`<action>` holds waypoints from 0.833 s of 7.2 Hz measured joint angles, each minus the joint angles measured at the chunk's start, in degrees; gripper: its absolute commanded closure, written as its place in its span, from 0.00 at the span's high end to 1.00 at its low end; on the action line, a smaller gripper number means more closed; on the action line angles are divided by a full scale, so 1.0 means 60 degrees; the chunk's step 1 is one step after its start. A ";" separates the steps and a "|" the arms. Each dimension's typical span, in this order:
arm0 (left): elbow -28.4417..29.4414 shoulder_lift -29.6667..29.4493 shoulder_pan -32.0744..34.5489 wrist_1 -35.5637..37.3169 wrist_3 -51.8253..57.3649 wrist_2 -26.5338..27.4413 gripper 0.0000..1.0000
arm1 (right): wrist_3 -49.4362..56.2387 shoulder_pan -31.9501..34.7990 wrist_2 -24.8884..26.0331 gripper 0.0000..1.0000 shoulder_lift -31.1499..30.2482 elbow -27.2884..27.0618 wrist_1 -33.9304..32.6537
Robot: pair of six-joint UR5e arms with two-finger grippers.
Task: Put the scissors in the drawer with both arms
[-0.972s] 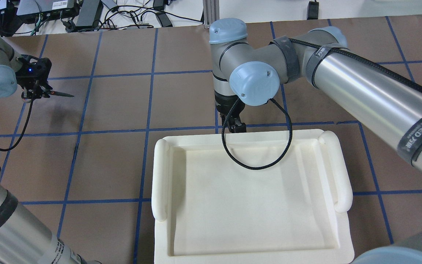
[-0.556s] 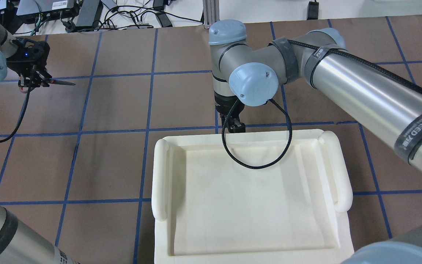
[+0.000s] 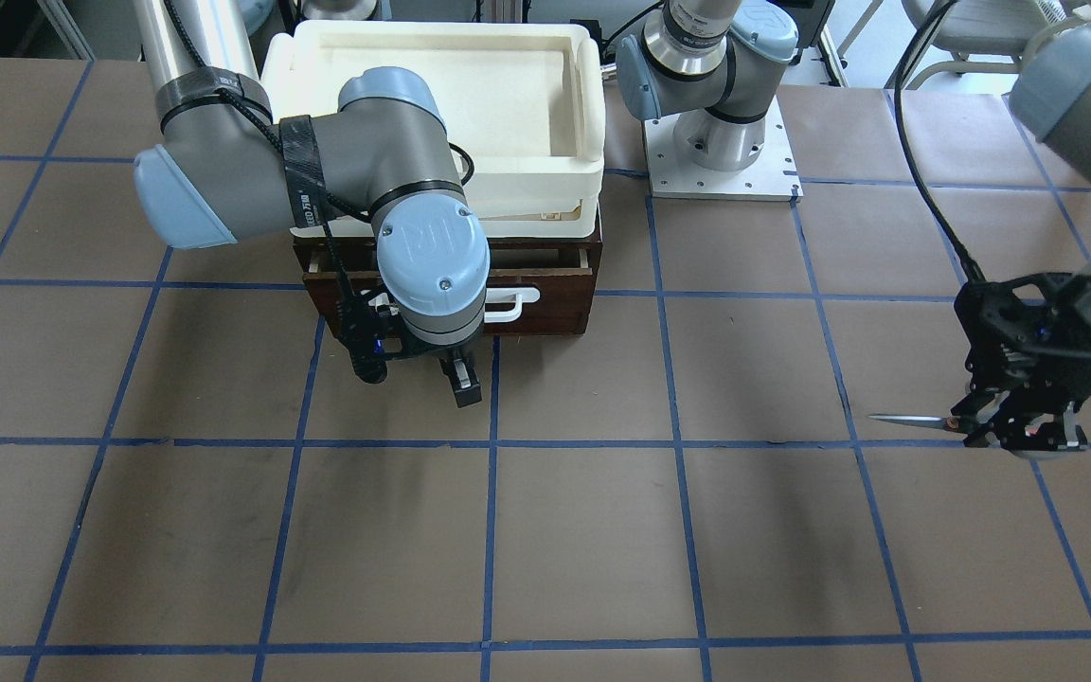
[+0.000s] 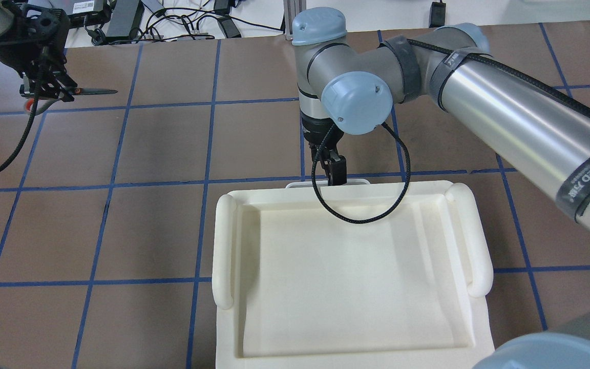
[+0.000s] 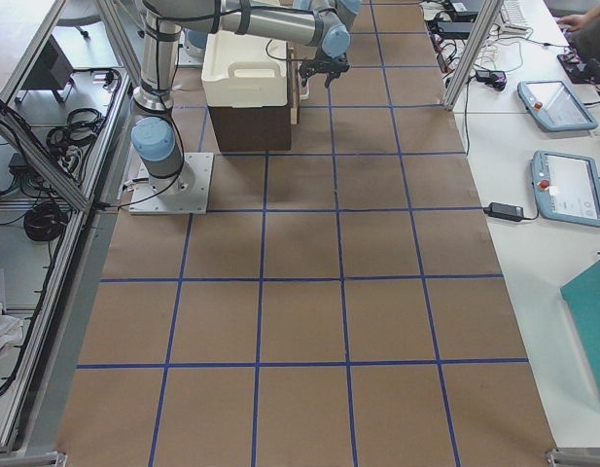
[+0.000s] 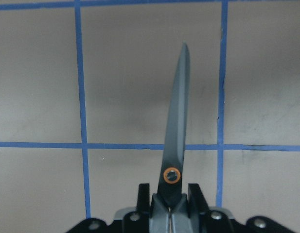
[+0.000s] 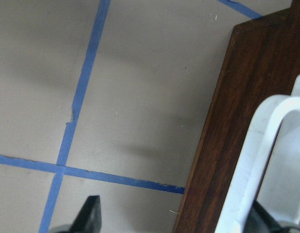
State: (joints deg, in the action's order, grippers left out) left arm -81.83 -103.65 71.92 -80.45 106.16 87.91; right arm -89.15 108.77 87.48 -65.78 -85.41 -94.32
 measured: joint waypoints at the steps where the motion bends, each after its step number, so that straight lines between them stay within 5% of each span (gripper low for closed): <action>1: 0.0150 0.0454 0.0310 -0.0661 -0.0585 -0.0011 0.00 | 0.0158 -0.0004 0.0071 1.00 0.0003 0.0037 -0.0010; 6: -0.0134 0.1887 0.1878 -0.2428 -0.2337 0.0115 0.00 | 0.0524 -0.0008 0.0187 1.00 0.0144 0.0078 -0.0232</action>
State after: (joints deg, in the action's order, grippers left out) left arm -82.63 -92.33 83.19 -95.02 92.14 88.60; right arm -86.01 108.72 88.61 -64.92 -84.94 -95.71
